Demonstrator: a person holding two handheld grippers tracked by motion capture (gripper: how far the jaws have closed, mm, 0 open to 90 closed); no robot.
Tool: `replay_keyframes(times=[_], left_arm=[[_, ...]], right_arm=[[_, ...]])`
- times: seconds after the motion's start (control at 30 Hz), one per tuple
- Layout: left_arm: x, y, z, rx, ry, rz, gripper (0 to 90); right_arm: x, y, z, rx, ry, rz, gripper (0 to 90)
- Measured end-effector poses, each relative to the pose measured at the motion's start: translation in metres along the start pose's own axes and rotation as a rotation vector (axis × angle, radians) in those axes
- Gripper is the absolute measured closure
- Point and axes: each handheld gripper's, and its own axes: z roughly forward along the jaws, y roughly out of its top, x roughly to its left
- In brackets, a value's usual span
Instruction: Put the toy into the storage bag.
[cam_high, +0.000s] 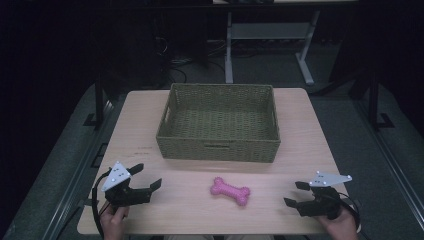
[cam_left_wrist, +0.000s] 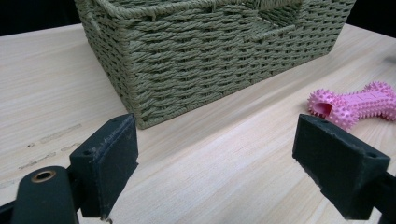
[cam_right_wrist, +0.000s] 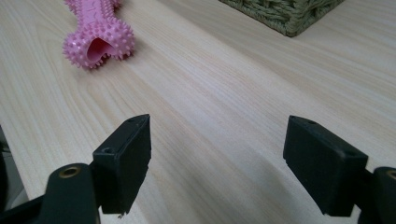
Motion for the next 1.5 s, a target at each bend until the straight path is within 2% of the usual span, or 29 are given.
replay_keyframes(times=[0.33, 0.6, 0.77, 0.8, 1.1, 1.23, 1.5], left_arm=[[0.002, -0.001, -0.001, -0.004, -0.003, -0.002, 13.9], [0.0, -0.001, -0.002, -0.005, -0.003, 0.003, 13.8], [0.0, -0.001, -0.001, 0.0, -0.005, 0.009, 13.8], [0.0, -0.001, -0.001, -0.002, -0.005, 0.009, 13.8], [0.002, -0.001, -0.001, -0.006, -0.002, 0.001, 13.9], [0.002, -0.001, -0.001, -0.003, -0.004, 0.0, 13.8], [0.003, -0.001, -0.002, -0.006, -0.001, -0.003, 13.8]], right_arm=[[0.004, 0.008, 0.003, 0.019, 0.011, -0.02, 22.0], [0.015, 0.029, 0.005, 0.058, 0.037, -0.082, 21.0], [0.018, 0.036, 0.009, 0.082, 0.056, -0.097, 19.9], [0.02, 0.04, 0.01, 0.101, 0.069, -0.109, 19.6], [0.029, 0.058, 0.014, 0.136, 0.098, -0.166, 19.7], [0.032, 0.069, 0.018, 0.173, 0.116, -0.189, 20.0], [0.041, 0.086, 0.026, 0.2, 0.14, -0.234, 20.0]])
